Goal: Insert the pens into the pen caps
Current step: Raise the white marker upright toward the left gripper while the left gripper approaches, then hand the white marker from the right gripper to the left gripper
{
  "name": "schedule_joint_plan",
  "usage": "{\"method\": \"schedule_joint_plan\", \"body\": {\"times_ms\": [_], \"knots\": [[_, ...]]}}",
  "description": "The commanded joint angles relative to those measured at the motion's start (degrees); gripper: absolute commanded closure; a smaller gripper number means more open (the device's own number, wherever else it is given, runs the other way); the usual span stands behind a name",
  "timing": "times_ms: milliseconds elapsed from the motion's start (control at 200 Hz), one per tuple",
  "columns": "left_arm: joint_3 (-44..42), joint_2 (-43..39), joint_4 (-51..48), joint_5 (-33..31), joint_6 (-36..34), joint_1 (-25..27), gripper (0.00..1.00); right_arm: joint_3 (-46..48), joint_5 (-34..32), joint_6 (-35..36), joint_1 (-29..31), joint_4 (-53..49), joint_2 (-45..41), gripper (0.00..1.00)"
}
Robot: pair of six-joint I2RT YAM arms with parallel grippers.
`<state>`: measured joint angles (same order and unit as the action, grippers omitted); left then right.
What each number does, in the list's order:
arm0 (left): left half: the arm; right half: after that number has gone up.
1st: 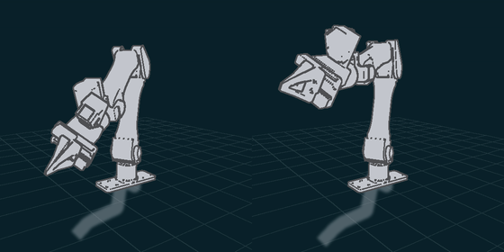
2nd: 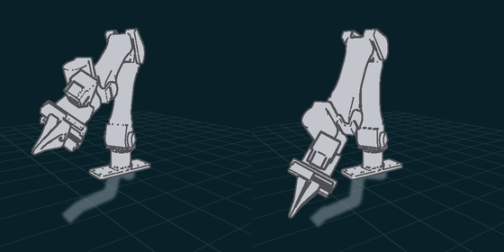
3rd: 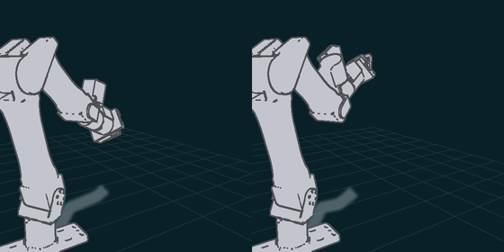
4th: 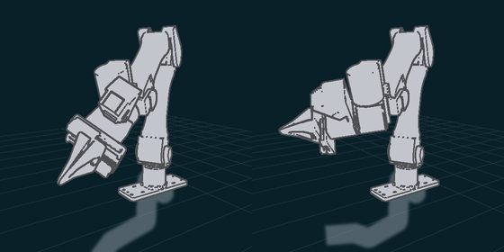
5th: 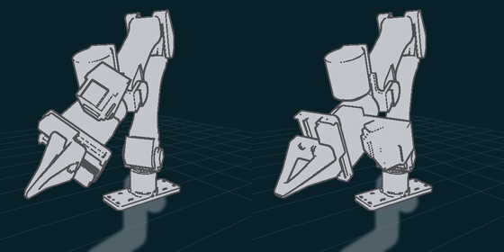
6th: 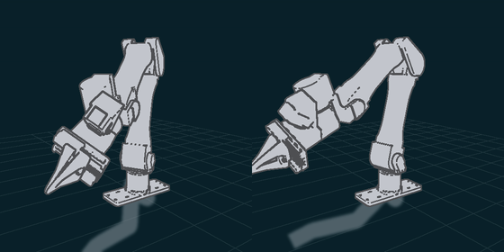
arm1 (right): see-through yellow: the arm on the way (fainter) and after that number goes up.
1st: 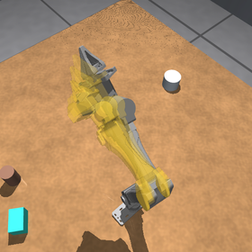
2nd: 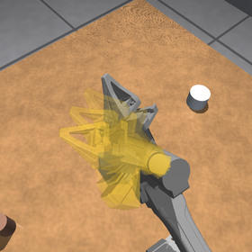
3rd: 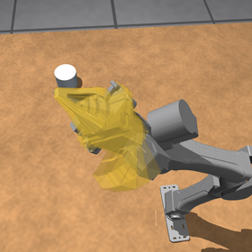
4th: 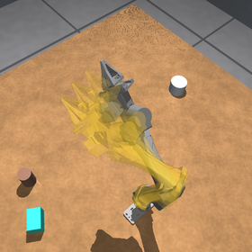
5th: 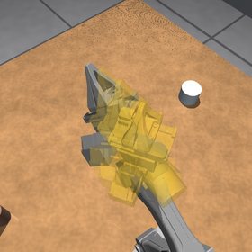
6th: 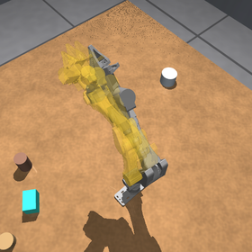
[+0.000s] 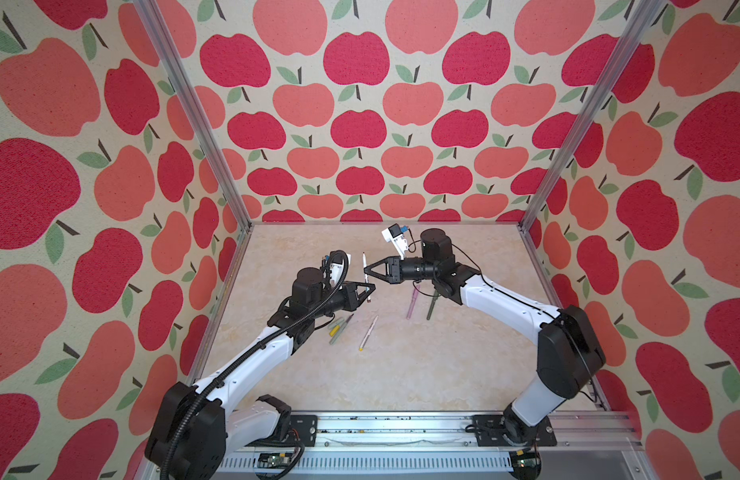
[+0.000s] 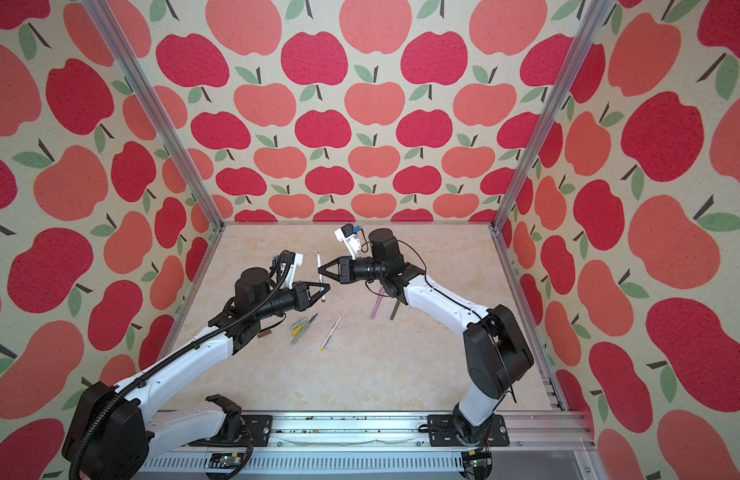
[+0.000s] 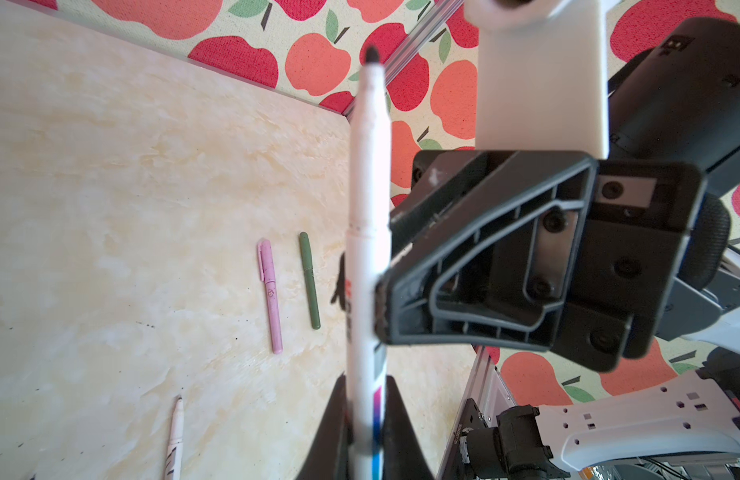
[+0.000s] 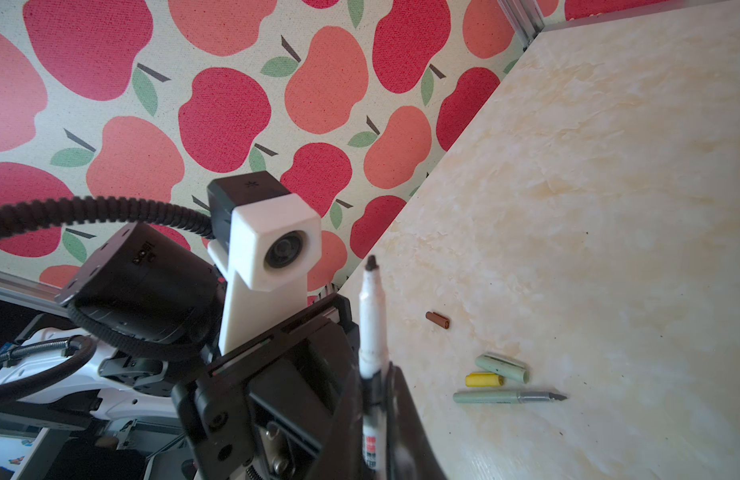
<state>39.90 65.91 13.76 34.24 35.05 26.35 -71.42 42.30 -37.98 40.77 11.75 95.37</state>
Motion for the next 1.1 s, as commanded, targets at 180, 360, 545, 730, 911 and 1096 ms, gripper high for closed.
{"method": "schedule_joint_plan", "body": {"times_ms": [180,360,545,730,911,1096], "knots": [[4.4,-9.9,-22.9,-18.0,-4.7,-1.7,1.00,-0.4,-2.3,4.5,0.2,-3.8,-1.5,0.64],[7.2,-20.8,-45.2,-42.3,-3.6,-4.1,1.00,-5.8,-7.3,16.3,2.8,-15.8,2.1,0.56],[8.2,-30.7,-57.5,-58.0,-1.6,-5.2,1.00,-20.1,-14.3,31.4,10.4,-34.7,12.8,0.51],[8.0,-37.1,-61.6,-64.2,-0.9,-5.3,1.00,-30.7,-23.6,44.5,20.1,-44.8,22.5,0.44],[7.6,-39.9,-62.1,-65.3,-0.9,-5.3,1.00,-40.6,-22.8,39.0,24.7,-47.0,31.5,0.37],[6.5,-42.6,-60.6,-65.2,-0.2,-5.3,1.00,-44.1,-19.6,27.2,26.3,-41.3,38.6,0.35]]}}
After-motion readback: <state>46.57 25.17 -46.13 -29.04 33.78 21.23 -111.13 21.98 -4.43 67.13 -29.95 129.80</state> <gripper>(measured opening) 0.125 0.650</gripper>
